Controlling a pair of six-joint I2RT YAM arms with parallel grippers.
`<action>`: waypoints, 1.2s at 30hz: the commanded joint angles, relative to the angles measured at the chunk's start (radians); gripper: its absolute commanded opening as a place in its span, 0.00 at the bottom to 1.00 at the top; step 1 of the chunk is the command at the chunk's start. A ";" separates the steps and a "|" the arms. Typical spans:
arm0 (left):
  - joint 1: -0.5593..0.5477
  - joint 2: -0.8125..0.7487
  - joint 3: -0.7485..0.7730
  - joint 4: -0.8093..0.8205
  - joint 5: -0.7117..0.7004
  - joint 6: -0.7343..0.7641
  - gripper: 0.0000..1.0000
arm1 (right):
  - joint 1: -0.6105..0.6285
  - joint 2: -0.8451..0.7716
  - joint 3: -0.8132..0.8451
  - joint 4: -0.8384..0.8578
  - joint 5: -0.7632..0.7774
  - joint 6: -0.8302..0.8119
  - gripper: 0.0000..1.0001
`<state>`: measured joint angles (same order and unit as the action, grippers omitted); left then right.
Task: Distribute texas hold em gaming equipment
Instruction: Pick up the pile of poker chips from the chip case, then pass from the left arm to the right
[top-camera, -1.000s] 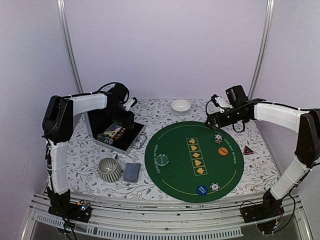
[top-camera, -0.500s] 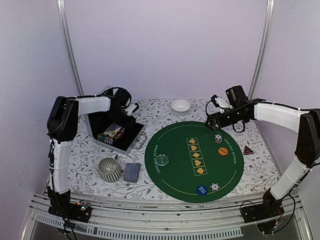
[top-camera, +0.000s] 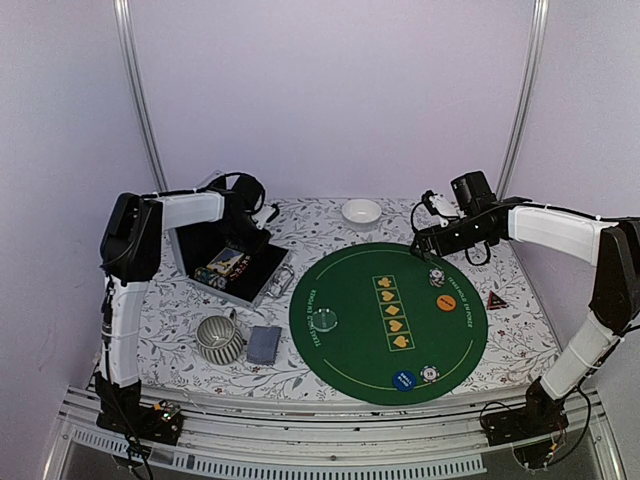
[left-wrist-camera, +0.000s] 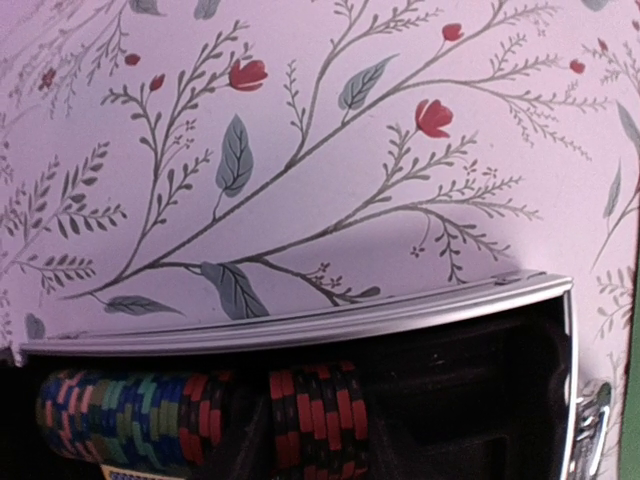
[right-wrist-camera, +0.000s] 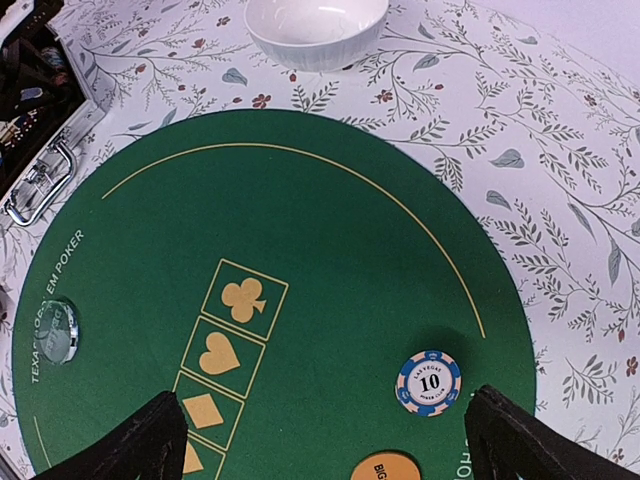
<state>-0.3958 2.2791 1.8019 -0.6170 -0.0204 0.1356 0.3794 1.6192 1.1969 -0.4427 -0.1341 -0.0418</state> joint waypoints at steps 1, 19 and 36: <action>0.002 0.015 0.021 -0.019 -0.001 0.012 0.25 | 0.004 0.007 0.004 -0.006 -0.003 -0.004 0.99; -0.012 -0.483 -0.231 0.148 0.301 -0.196 0.00 | 0.340 -0.181 -0.120 0.446 0.156 -0.333 0.99; -0.124 -0.707 -0.450 0.307 0.643 -0.401 0.00 | 0.628 0.264 0.179 0.819 0.238 -0.646 0.99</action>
<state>-0.5144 1.5955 1.3472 -0.3634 0.5587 -0.2371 1.0027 1.8679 1.3231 0.3023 0.0917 -0.6743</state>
